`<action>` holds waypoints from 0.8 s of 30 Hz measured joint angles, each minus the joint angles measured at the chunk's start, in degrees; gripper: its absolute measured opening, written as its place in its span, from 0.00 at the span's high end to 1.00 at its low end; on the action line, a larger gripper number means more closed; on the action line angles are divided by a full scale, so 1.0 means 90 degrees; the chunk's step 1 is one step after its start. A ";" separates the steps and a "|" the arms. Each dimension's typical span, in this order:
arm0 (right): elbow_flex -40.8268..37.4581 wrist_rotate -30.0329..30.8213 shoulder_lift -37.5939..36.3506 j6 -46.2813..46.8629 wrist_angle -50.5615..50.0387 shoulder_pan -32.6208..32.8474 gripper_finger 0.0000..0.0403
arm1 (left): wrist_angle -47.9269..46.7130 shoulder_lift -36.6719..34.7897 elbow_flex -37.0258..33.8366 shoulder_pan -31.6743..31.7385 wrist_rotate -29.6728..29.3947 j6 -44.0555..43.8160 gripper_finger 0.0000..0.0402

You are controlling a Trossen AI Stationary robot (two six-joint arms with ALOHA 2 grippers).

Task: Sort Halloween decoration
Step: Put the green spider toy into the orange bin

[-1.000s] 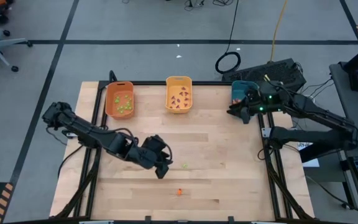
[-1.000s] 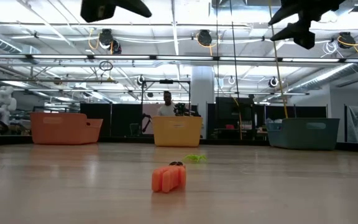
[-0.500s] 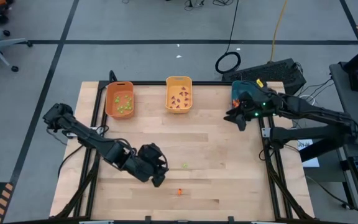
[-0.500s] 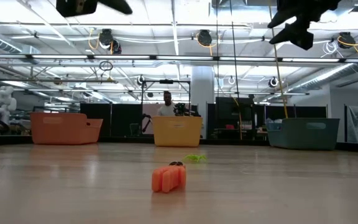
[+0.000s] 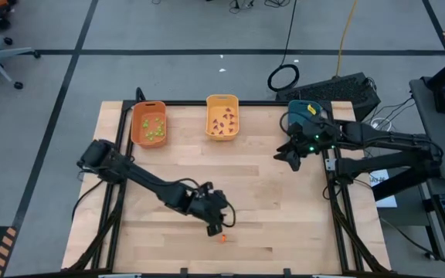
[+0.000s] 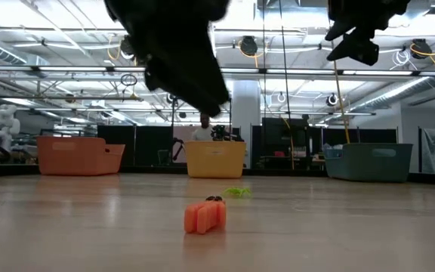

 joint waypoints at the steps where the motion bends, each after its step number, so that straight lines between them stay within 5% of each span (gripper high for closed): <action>1: 0.0000 -0.0002 0.0000 0.0005 -0.0054 0.0034 0.56 | 0.0206 0.0118 0.0000 0.0037 0.0095 0.0010 0.58; 13: 0.0000 0.0010 -0.0017 0.0286 -0.0247 0.0317 0.56 | -0.0053 0.0823 0.0000 0.0174 0.0005 0.0382 0.71; 24: -0.0002 0.0321 -0.0017 0.0564 -0.0346 0.0629 0.56 | 0.0399 0.0914 0.0002 0.0491 0.0112 0.0710 0.49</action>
